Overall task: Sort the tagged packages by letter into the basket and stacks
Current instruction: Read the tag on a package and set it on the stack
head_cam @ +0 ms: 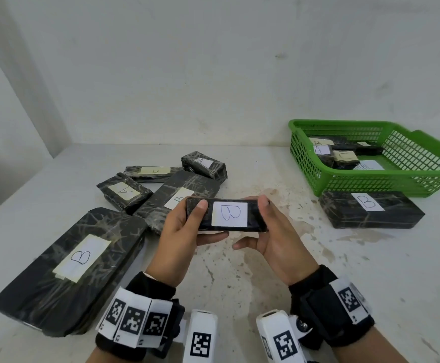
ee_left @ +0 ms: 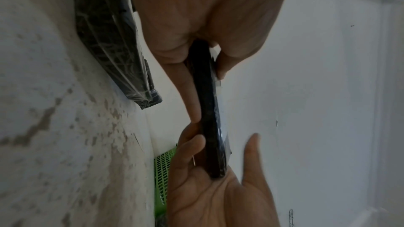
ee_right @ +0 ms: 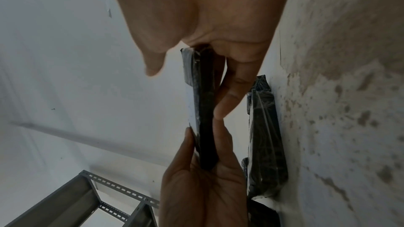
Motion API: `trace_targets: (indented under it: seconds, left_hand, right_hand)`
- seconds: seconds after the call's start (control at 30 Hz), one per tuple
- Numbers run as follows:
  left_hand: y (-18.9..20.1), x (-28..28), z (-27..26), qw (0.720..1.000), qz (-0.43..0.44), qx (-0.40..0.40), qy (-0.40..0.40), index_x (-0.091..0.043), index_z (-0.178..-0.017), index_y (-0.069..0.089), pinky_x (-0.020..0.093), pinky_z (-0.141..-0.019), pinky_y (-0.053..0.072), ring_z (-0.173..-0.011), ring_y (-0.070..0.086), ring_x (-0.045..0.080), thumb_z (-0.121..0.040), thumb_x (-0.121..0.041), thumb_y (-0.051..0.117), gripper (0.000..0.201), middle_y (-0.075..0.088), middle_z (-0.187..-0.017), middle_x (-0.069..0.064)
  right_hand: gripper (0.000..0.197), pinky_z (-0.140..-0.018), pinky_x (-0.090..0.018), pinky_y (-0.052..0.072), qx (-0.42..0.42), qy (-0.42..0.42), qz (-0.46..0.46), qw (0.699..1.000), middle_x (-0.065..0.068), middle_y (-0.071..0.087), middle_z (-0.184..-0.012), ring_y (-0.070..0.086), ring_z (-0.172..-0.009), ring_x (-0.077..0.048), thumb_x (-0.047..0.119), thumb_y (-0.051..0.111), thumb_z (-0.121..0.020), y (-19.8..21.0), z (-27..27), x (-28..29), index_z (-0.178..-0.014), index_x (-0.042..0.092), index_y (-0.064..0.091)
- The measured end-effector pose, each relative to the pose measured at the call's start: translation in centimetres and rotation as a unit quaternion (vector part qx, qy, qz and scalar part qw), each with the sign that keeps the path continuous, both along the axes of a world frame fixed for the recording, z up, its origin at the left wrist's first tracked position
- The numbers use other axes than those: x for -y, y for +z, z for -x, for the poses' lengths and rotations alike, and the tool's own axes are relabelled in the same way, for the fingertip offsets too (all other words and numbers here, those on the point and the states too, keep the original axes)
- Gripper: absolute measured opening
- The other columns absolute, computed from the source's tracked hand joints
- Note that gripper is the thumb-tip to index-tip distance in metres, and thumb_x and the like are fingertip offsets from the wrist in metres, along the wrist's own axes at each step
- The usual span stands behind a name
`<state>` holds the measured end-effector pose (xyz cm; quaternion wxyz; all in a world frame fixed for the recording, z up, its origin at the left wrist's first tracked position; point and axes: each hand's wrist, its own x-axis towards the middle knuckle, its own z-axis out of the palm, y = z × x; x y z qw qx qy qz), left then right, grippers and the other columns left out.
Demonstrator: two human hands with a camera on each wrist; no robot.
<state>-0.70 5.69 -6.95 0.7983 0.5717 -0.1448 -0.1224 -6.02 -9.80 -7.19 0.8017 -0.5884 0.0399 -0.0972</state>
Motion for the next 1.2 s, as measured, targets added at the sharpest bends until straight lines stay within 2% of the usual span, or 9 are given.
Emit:
trace_targets:
  seconds: [0.1, 0.27, 0.43, 0.57, 0.67, 0.8, 0.93, 1.03, 1.2]
  left_hand:
    - [0.3, 0.1, 0.3, 1.000, 0.019, -0.014, -0.017, -0.006, -0.098, 0.060, 0.037, -0.068, 0.062, -0.096, 0.072, 0.026, -0.096, -0.022, 0.050, 0.018, 0.075, -0.098, 0.011]
    - [0.6, 0.4, 1.1, 0.999, 0.011, 0.034, -0.004, -0.006, -0.104, 0.059, 0.033, -0.065, 0.061, -0.096, 0.072, 0.026, -0.083, -0.025, 0.058, 0.028, 0.075, -0.101, 0.010]
    - [1.3, -0.2, 1.1, 0.998, 0.039, 0.039, 0.009, -0.003, -0.107, 0.058, 0.033, -0.065, 0.061, -0.096, 0.073, 0.028, -0.083, -0.025, 0.060, 0.033, 0.074, -0.103, 0.014]
    - [1.2, -0.3, 1.1, 0.997, 0.055, 0.035, -0.031, -0.003, -0.113, 0.057, 0.035, -0.072, 0.061, -0.100, 0.072, 0.031, -0.086, -0.021, 0.071, 0.035, 0.073, -0.109, 0.017]
    - [1.2, -0.2, 1.2, 0.997, 0.053, 0.050, -0.017, -0.007, -0.109, 0.060, 0.035, -0.074, 0.060, -0.099, 0.072, 0.031, -0.080, -0.017, 0.070, 0.032, 0.074, -0.106, 0.015]
    - [1.1, -0.3, 0.9, 0.998, 0.048, 0.039, -0.001, -0.015, -0.118, 0.057, 0.034, -0.072, 0.060, -0.103, 0.070, 0.035, -0.079, -0.016, 0.068, 0.041, 0.066, -0.117, 0.022]
    - [1.4, -1.0, 0.6, 0.996, 0.054, 0.052, -0.058, -0.033, -0.135, 0.046, 0.037, -0.077, 0.060, -0.107, 0.068, 0.036, -0.074, -0.027, 0.074, 0.068, 0.063, -0.126, 0.015]
    - [1.4, -0.9, 0.7, 0.996, 0.053, 0.055, -0.052, -0.018, -0.120, 0.054, 0.036, -0.073, 0.060, -0.105, 0.068, 0.038, -0.080, -0.013, 0.070, 0.044, 0.067, -0.114, 0.019]
    - [1.2, -0.5, 1.0, 0.997, 0.053, 0.042, -0.034, -0.011, -0.110, 0.052, 0.036, -0.069, 0.060, -0.096, 0.072, 0.034, -0.079, -0.011, 0.067, 0.035, 0.073, -0.103, 0.015]
  right_hand:
    - [0.039, -0.059, -0.028, 0.056, 0.018, -0.014, 0.006, 1.000, -0.008, 0.073, -0.100, 0.067, -0.090, -0.019, 0.039, 0.054, -0.086, 0.0, 0.0, 0.3, -0.107, 0.006, 0.056]
    - [0.030, -0.052, -0.026, 0.051, 0.054, -0.010, -0.002, 0.999, -0.005, 0.072, -0.092, 0.065, -0.079, -0.014, 0.034, 0.053, -0.090, 0.6, 0.4, 0.5, -0.105, 0.008, 0.057]
    - [0.053, -0.065, -0.030, 0.055, 0.077, 0.049, -0.045, 0.995, -0.006, 0.069, -0.105, 0.066, -0.088, -0.017, 0.035, 0.074, -0.085, 0.6, 0.5, 0.1, -0.126, 0.015, 0.048]
    - [0.029, -0.066, -0.027, 0.052, 0.101, 0.035, -0.011, 0.994, -0.005, 0.068, -0.101, 0.063, -0.084, -0.014, 0.015, 0.053, -0.089, 0.8, 0.7, 0.3, -0.118, 0.012, 0.049]
    - [0.032, -0.069, -0.027, 0.052, 0.107, 0.036, -0.006, 0.994, -0.002, 0.068, -0.103, 0.064, -0.089, -0.015, 0.022, 0.059, -0.090, 0.8, 0.8, 0.1, -0.119, 0.015, 0.048]
    - [0.070, -0.080, -0.027, 0.053, 0.104, 0.078, -0.031, 0.991, 0.000, 0.070, -0.109, 0.065, -0.098, -0.015, 0.046, 0.077, -0.078, 0.7, 0.7, 0.1, -0.133, 0.026, 0.038]
    - [0.059, -0.079, -0.025, 0.052, 0.101, 0.063, -0.011, 0.993, 0.000, 0.067, -0.114, 0.064, -0.103, -0.015, 0.046, 0.070, -0.084, 0.8, 0.7, 0.1, -0.129, 0.020, 0.042]
    - [0.042, -0.073, -0.025, 0.052, 0.092, 0.055, -0.004, 0.994, -0.001, 0.067, -0.111, 0.063, -0.097, -0.014, 0.036, 0.064, -0.089, 0.6, 0.6, 0.3, -0.121, 0.016, 0.046]
    - [0.069, -0.072, -0.026, 0.052, 0.099, 0.062, 0.005, 0.993, 0.000, 0.068, -0.106, 0.063, -0.089, -0.014, 0.051, 0.082, -0.070, 0.8, 0.7, 0.4, -0.121, 0.020, 0.047]
